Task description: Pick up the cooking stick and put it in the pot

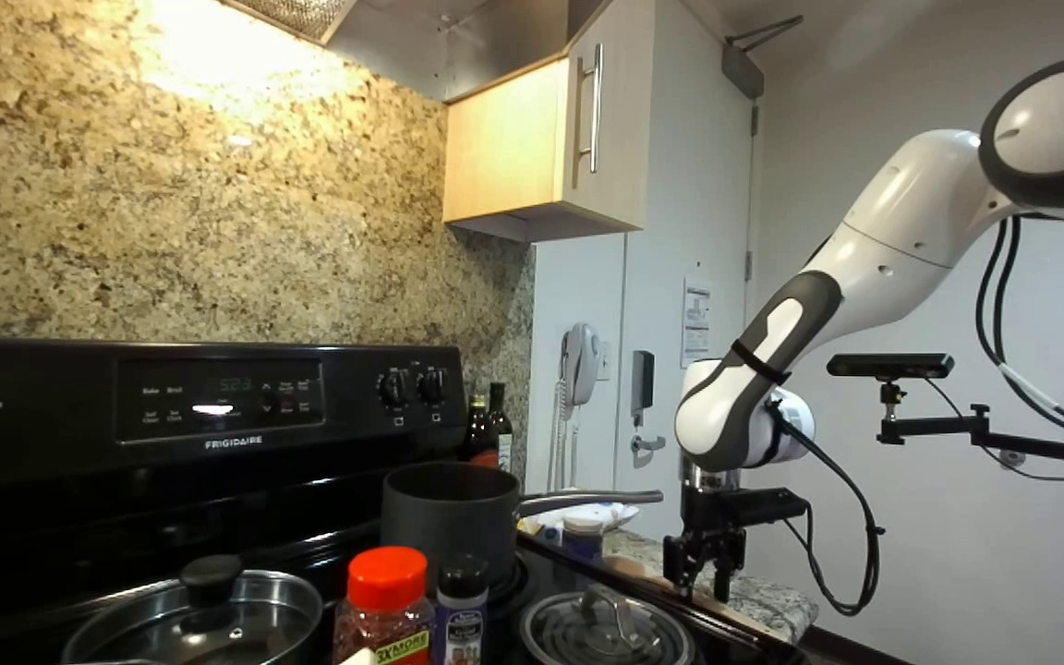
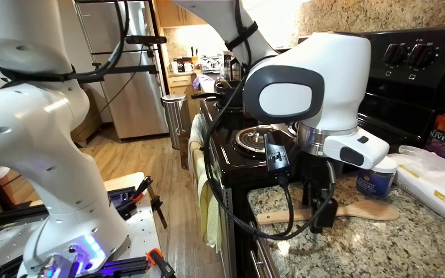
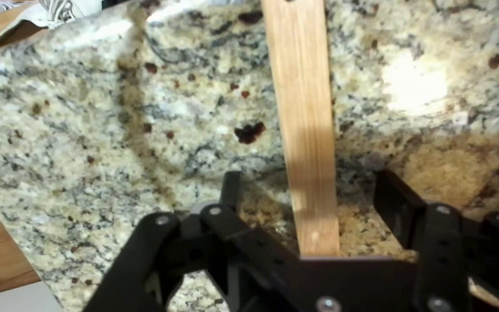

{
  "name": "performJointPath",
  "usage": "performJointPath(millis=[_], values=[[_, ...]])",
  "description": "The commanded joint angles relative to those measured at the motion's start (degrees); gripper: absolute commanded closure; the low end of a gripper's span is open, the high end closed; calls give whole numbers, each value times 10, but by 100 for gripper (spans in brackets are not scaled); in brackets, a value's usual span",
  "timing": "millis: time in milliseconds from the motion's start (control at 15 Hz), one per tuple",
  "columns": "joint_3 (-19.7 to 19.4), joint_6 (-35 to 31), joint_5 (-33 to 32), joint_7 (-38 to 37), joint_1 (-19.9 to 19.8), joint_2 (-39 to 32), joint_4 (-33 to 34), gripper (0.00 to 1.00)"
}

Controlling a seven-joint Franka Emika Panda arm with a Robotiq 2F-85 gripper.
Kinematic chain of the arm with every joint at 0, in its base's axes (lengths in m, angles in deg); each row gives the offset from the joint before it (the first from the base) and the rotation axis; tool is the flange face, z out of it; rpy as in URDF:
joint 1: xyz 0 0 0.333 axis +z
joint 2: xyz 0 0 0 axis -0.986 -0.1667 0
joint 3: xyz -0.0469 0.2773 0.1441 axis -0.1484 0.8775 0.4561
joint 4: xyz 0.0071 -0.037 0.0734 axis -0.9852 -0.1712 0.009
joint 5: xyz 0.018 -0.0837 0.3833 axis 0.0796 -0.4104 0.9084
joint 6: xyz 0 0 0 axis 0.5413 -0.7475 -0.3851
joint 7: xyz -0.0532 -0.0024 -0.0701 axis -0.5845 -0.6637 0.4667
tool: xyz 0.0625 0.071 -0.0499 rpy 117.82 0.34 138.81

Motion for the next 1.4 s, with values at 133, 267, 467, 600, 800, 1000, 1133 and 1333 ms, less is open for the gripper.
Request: performJointPath(millis=[133,267,467,600,800,1000,1133,1333], values=[[8,-15,4,0,-10,-11,10,66],[7,-12,4,1,-10,-9,12,78],[8,10,12,6,-14,4,11,91],[7,28,20,10,-19,20,8,87],[-3,69,25,10,-30,58,4,87],[-22,124,9,16,-42,116,-7,87],[-34,185,-5,20,-48,166,-11,87],[-43,274,-29,47,-53,245,-25,87]])
